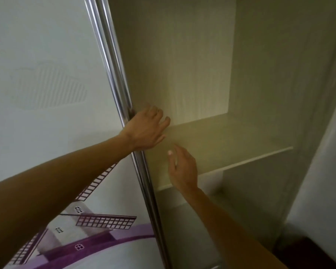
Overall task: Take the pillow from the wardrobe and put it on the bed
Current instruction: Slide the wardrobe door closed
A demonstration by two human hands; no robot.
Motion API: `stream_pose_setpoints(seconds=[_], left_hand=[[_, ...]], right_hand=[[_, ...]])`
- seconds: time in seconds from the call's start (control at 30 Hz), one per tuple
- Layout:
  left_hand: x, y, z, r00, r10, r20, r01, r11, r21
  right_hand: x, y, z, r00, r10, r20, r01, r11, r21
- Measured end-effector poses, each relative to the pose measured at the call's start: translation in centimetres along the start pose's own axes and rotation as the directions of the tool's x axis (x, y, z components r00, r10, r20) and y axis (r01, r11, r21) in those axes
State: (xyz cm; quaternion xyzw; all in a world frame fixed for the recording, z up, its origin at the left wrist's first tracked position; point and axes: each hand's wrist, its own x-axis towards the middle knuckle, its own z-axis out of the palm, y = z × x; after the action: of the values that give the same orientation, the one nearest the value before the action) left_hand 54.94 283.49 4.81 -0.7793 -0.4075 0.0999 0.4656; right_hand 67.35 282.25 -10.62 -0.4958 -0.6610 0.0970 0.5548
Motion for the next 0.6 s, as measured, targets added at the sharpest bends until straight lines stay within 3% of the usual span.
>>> stream_pose_setpoints(seconds=[0.27,0.6], left_hand=[[2.3,-2.5,-0.4,0.991,0.091,0.099,-0.116,0.955,0.274],[3.2,-3.7,-0.5,0.942,0.047,0.331,-0.133,0.961,0.242]], right_hand=[[1.4,-3.3,5.2,0.998,-0.017,0.066,0.012,0.997,0.071],[3.2,-3.7,7.5,0.976,-0.123,0.177,0.063,0.947,0.314]])
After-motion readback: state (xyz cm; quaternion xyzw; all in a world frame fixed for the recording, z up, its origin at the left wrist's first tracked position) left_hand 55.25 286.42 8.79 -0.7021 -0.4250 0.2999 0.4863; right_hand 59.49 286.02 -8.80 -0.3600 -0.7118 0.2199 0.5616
